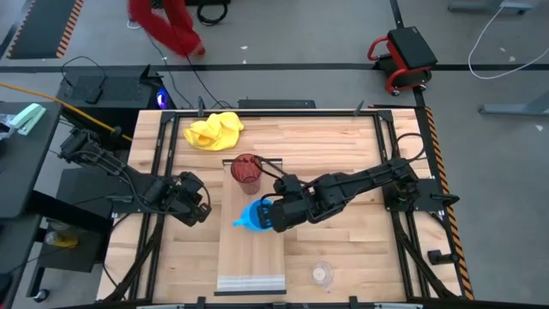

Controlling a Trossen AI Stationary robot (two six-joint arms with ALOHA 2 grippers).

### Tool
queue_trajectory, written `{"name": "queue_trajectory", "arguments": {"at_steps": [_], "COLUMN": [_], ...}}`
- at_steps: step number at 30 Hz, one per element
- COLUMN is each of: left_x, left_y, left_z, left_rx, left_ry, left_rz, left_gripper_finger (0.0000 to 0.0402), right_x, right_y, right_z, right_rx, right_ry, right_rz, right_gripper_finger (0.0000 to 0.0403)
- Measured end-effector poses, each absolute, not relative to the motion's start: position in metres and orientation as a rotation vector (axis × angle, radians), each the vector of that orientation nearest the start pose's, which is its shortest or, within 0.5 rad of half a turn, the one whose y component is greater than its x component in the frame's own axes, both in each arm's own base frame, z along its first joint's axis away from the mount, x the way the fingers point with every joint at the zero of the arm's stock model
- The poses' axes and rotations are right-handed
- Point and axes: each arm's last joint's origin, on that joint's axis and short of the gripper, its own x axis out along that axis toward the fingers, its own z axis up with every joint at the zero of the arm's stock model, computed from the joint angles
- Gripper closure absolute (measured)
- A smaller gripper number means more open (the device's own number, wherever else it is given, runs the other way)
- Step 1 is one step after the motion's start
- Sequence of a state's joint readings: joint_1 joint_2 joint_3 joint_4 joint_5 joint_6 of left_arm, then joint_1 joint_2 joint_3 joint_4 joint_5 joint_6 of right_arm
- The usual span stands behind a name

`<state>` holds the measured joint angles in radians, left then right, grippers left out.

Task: Stack small to large cups/mugs on shelf
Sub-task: Put the blue mug on the shelf

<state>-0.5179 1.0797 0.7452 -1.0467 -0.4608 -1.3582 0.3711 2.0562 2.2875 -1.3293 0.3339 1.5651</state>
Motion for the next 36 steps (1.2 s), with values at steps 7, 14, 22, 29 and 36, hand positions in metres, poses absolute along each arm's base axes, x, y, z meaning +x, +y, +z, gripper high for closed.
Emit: {"name": "queue_trajectory", "arguments": {"at_steps": [7, 14, 22, 29, 36], "left_x": [0.15, 0.151, 0.145, 0.143, 0.146], "left_y": [-0.07, -0.072, -0.078, -0.092, -0.11], "left_z": [0.221, 0.221, 0.258, 0.3, 0.305], "left_rx": [-0.534, -0.592, -0.58, -0.44, -0.364], "left_ry": [0.956, 0.963, 0.859, 0.722, 0.635], "left_rz": [0.73, 0.7, 0.518, 0.253, 0.089], "left_gripper_finger": [0.0382, 0.039, 0.0381, 0.0368, 0.0354], "right_x": [0.394, 0.402, 0.404, 0.406, 0.406], "right_y": [0.145, 0.15, 0.145, 0.139, 0.138], "right_z": [0.358, 0.347, 0.347, 0.347, 0.347], "right_rx": [1.068, 1.063, 1.047, 1.039, 1.043], "right_ry": [0.795, 0.81, 0.811, 0.802, 0.796], "right_rz": [-0.736, -0.734, -0.736, -0.745, -0.751], "right_gripper_finger": [0.0398, 0.0398, 0.0398, 0.0398, 0.0398]}}
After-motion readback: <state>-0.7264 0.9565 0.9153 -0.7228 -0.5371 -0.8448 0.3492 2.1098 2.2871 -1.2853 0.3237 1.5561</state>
